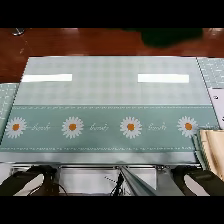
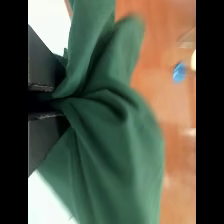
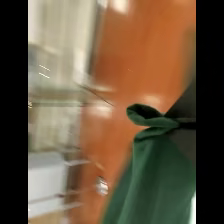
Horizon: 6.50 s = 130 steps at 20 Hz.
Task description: Fold the shirts.
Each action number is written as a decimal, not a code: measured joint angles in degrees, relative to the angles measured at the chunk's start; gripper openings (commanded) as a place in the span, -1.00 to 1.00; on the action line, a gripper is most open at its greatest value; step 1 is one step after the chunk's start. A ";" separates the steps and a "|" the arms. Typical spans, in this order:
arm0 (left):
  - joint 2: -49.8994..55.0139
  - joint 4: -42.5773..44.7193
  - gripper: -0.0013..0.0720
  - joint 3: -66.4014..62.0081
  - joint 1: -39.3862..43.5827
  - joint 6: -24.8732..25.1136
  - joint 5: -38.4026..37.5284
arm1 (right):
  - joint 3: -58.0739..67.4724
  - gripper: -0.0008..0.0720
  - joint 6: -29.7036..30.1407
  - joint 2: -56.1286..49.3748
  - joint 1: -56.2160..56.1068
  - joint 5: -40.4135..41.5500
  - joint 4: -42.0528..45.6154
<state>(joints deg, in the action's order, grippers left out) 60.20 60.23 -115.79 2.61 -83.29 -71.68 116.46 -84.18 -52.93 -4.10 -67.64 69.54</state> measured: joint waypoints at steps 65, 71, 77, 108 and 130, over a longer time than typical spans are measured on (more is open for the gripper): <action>30.51 -45.79 -0.88 64.24 13.73 15.04 20.68 | -95.27 0.75 16.57 5.20 31.34 5.40 -28.55; 34.38 -46.14 -0.87 55.67 13.14 16.94 15.12 | -95.19 0.75 16.57 5.18 31.34 7.19 -28.50; 34.97 -46.16 -0.87 52.04 10.19 17.55 10.29 | -86.68 0.75 16.57 -3.23 30.25 11.67 -28.59; 20.39 -51.63 -0.88 -0.94 -11.47 9.55 2.25 | 3.93 -0.92 3.54 -17.03 10.45 -4.31 -15.19; -28.87 -3.04 -0.88 50.69 -18.93 -2.78 -12.61 | -24.96 -0.92 -2.01 18.21 10.38 -16.46 8.50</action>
<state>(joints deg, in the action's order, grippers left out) 31.33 57.19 -65.10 -16.32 -86.06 -84.29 91.50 -86.19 -34.72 6.28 -84.09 78.04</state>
